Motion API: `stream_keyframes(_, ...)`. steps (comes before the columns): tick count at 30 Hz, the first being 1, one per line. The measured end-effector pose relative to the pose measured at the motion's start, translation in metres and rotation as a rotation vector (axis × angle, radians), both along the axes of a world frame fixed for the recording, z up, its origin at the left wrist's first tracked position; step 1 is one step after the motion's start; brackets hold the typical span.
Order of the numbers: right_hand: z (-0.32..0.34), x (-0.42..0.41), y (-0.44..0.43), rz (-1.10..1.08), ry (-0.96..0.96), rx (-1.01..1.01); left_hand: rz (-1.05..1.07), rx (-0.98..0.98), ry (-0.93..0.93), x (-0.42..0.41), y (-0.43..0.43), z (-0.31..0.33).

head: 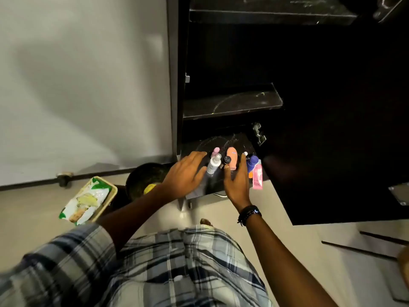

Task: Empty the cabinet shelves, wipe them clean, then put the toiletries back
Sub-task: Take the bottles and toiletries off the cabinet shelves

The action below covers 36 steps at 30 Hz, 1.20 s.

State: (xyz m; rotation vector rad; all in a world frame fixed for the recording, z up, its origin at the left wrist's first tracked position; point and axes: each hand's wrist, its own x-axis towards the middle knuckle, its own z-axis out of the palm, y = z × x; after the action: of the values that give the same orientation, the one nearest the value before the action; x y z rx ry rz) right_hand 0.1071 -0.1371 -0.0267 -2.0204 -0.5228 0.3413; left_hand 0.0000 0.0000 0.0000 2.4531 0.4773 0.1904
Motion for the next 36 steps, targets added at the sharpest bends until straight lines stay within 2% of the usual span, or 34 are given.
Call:
stream_keyframes(5, -0.019, 0.048, 0.0, 0.116, 0.036, -0.247, 0.111, -0.061, 0.087, 0.041, -0.011, -0.035)
stream_keyframes(10, -0.035, 0.085, 0.013, 0.298, -0.133, -0.403, 0.128, -0.183, 0.198, 0.082, -0.016, -0.061)
stream_keyframes(14, -0.042, 0.104, 0.024, 0.415, -0.261, -0.522, 0.186, -0.158, 0.268, 0.1, -0.023, -0.065)
stream_keyframes(19, -0.047, 0.115, 0.028, 0.519, -0.313, -0.613, 0.24, -0.12, 0.249, 0.107, -0.026, -0.065)
stream_keyframes(27, -0.054, 0.123, 0.032, 0.57, -0.369, -0.715, 0.424, -0.098, 0.181, 0.093, -0.012, -0.062)
stream_keyframes(30, -0.058, 0.121, 0.033, 0.563, -0.333, -0.673, 0.473, -0.104, 0.138, 0.083, -0.003, -0.063)
stream_keyframes(36, -0.057, 0.107, 0.062, 0.631, -0.238, -0.442, 0.588, -0.061, 0.104, 0.07, 0.021, -0.065)
